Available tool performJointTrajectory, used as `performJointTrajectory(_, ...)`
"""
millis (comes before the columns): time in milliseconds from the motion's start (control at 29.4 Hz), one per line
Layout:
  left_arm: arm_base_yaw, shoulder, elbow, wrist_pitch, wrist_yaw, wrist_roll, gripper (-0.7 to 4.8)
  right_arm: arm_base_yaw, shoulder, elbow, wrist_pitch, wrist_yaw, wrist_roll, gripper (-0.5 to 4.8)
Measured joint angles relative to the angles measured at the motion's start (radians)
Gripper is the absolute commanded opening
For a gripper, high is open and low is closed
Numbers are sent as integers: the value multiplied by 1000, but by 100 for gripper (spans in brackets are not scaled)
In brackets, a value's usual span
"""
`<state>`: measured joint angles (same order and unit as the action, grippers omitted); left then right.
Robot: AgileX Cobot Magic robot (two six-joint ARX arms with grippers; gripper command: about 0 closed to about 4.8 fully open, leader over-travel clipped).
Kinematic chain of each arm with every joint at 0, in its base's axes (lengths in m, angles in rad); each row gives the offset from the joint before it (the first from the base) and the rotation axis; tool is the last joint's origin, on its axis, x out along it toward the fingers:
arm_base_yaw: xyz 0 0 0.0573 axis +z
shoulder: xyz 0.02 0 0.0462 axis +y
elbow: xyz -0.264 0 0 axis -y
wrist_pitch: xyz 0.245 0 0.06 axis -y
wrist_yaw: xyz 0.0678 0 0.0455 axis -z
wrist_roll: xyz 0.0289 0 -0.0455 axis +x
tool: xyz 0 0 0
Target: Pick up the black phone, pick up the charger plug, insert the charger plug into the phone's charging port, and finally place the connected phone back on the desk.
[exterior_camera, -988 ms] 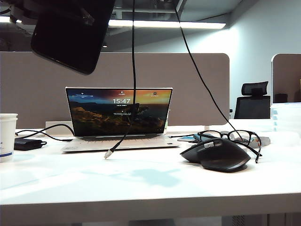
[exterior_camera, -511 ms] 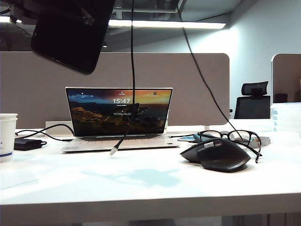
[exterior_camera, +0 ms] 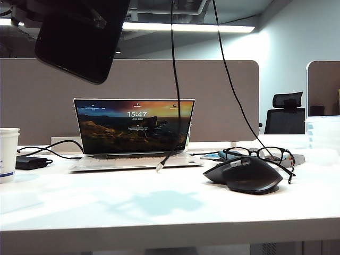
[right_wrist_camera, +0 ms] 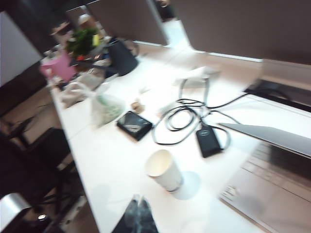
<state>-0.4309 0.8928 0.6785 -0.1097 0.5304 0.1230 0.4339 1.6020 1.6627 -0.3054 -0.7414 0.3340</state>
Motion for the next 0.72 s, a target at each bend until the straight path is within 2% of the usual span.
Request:
performJointTrajectory(170, 0, 0, 0, 0, 0, 0, -6, 1, -13, 0, -30, 3, -3, -6)
performJointTrajectory(477, 0, 0, 0, 0, 0, 0, -6, 1, -40, 0, -55, -268, 6, -6)
performJointTrajectory(579, 0, 0, 0, 0, 0, 0, -6, 1, -50, 0, -110, -306, 7, -6)
performJointTrajectory(715, -1, 0, 0, 0, 0, 0, -6, 1, -62, 0, -200, -302, 7, -6)
